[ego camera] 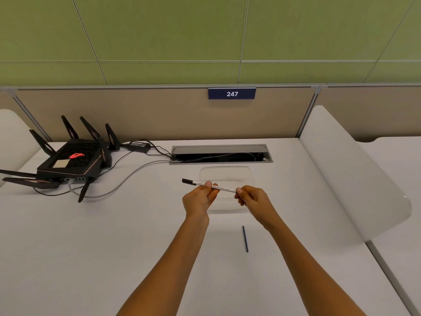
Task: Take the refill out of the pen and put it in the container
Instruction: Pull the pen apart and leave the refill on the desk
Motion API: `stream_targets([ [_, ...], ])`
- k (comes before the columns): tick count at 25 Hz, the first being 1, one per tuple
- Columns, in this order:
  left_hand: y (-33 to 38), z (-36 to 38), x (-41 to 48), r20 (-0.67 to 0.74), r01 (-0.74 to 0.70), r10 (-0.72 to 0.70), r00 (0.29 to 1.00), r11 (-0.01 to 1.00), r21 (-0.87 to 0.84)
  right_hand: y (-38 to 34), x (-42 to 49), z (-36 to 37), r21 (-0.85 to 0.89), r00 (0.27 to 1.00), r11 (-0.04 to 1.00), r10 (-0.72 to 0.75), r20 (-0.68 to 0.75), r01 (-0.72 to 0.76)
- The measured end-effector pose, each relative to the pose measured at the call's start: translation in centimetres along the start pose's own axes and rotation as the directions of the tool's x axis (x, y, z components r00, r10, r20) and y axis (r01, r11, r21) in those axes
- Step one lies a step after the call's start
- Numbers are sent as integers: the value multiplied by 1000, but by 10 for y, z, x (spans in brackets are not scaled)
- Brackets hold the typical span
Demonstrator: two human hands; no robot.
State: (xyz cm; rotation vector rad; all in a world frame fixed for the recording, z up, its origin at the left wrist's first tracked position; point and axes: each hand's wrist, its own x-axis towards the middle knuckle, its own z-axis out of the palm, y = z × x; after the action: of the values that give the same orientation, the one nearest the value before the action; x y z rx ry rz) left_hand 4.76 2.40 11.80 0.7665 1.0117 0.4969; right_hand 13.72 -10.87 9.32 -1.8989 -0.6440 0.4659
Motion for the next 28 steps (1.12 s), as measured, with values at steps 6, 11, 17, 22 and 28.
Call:
stream_targets([
  [6,2,-2,2,1,1,-1,1000,1000,-11,1,-2,6,-5,992,998,-57,-113,57],
  [11,1,-5,3,4,11,-11,1000,1000,2,-3,1,7,60,998,997,58,-33,-56],
  [17,4,-7,4,8,15,-15,1000,1000,-19,-5,1,9,32,997,999,-7,-82,10],
  [22,5,-8,3,23,12,-12,1000,1000,-26,-7,2,12,78,995,994,80,-58,-76],
  [28,6,-10,3,31,16,-14,999,999,-46,-8,1,11,66,997,997,31,-72,-26],
])
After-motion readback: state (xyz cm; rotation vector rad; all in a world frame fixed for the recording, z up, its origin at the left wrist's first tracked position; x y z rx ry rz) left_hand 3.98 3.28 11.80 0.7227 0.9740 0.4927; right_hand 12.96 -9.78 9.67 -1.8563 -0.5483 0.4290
